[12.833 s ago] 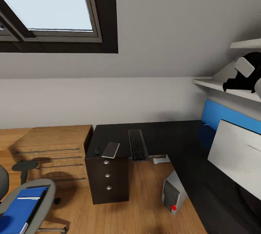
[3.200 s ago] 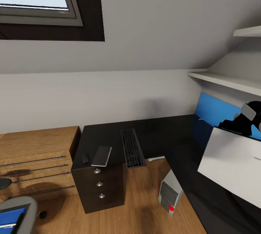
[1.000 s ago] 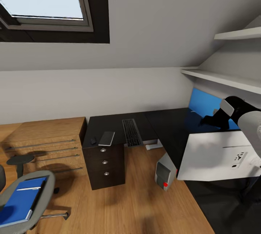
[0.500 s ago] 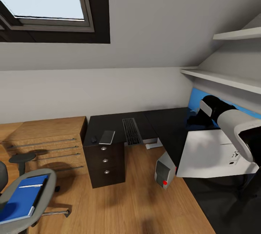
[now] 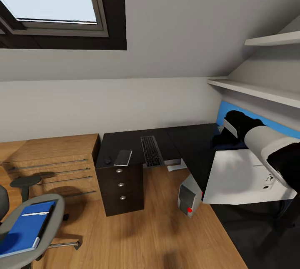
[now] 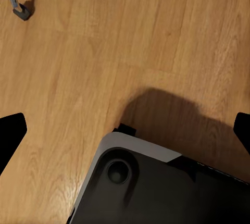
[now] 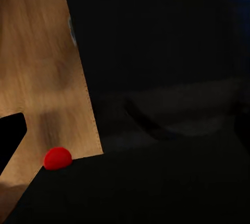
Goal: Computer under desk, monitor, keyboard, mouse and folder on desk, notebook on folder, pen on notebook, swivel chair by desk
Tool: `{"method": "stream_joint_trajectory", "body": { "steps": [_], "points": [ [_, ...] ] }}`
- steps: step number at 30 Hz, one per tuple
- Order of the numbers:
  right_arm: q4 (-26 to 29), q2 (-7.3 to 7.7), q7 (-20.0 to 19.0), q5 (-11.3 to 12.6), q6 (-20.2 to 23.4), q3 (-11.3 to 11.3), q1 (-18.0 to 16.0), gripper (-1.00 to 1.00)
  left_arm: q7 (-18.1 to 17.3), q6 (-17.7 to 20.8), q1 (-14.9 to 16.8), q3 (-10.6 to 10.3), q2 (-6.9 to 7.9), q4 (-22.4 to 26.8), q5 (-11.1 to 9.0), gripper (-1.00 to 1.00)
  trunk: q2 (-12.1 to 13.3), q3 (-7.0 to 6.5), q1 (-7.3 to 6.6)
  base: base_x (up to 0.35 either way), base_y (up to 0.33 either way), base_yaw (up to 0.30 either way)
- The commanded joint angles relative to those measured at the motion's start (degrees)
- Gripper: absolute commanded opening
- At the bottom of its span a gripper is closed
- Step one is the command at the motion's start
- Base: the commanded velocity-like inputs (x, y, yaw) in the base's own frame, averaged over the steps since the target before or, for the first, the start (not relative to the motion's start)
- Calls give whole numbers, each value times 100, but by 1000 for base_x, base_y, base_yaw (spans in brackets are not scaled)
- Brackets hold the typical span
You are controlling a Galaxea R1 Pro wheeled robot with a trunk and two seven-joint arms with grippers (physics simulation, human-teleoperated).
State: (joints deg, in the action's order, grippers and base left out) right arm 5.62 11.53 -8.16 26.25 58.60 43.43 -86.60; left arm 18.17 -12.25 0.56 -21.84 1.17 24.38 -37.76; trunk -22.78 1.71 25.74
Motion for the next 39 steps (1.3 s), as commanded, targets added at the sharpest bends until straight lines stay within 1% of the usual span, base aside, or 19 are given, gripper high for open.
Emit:
{"method": "stream_joint_trajectory", "body": {
  "steps": [1, 3, 4, 6, 7, 9, 14, 22, 31, 37, 39],
  "points": [
    [9, 5, -212, -6, 20, 208, -6, 100, 38, -23, 5, -49, 6, 6, -47, 100, -14, 14, 4, 0, 0, 0],
    [9, 6, -514, -6, 20, 477, -6, 100, 38, -23, 5, -49, 6, 6, -47, 100, -14, 14, 4, 0, 0, 0],
    [9, 6, -793, -6, 20, 710, -6, 100, 38, -23, 5, -51, 6, 6, -47, 100, -14, 14, 4, 0, 0, 0],
    [9, 7, -1034, -6, 20, 899, -6, 100, 38, -23, 5, -50, 6, 6, -47, 100, -14, 14, 4, 0, 0, 0],
    [9, 7, -1220, -6, 20, 1045, -6, 100, 38, -23, 5, -51, 6, 6, -50, 100, -14, 14, 4, 0, 0, 0],
    [9, 9, -1389, -6, 20, 1180, -6, 100, 42, -23, 5, -54, 6, 6, -53, 100, -14, 14, 4, 0, 0, 0],
    [2, 15, -1536, -6, 20, 1301, -6, 100, 45, -23, 5, -52, 6, 6, -55, 100, -14, 14, 4, 0, 0, 0],
    [-15, 18, -1565, -6, 20, 1324, -6, 100, 46, -23, 5, -55, 6, 6, -56, 100, -14, 14, 4, -14, 0, 0],
    [-40, 25, -1566, -15, 20, 1363, -6, 100, 46, -23, 5, -55, 6, 6, -56, 100, -14, 14, 4, -192, 0, 0],
    [-43, 19, -1566, -17, 20, 1375, 1, 100, 46, -23, 5, -53, 6, 6, -56, 100, -14, 14, 4, -267, 0, 0],
    [-38, 17, -1566, -52, 20, 1377, 2, 100, 46, -23, 5, -52, 6, 6, -56, 100, -14, 14, 4, -216, 0, 0]
  ]
}}
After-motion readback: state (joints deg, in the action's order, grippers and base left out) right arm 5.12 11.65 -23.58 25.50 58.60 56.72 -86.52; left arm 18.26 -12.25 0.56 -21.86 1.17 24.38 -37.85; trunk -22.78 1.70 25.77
